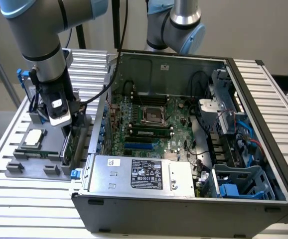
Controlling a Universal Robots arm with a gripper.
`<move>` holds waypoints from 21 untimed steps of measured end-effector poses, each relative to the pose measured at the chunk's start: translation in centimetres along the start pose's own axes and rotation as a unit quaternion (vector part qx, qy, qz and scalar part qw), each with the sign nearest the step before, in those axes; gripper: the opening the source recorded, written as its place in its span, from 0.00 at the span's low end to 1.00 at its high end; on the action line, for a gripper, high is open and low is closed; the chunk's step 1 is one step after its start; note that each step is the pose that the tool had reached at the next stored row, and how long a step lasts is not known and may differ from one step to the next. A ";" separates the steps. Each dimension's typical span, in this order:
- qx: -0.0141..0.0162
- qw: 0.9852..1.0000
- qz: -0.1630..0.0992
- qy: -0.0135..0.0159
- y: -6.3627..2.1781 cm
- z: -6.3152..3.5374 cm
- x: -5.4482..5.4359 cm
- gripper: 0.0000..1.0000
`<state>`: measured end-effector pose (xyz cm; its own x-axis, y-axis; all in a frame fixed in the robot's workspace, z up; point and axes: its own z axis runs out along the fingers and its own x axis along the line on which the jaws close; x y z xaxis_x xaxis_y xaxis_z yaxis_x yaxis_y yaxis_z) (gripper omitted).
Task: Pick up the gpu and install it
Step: 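Pick up the gpu and move the gpu toward the slot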
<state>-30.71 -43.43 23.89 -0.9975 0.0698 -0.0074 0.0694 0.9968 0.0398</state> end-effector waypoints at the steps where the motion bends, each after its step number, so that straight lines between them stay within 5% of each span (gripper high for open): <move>1: 0.000 1.000 0.000 0.000 0.00 0.00 0.0 0.27; 21: 0.000 1.000 0.000 0.000 0.01 -0.09 -0.1 0.27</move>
<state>-30.64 -43.43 23.98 -0.9975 0.0698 -0.0065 0.0694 0.9968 0.0400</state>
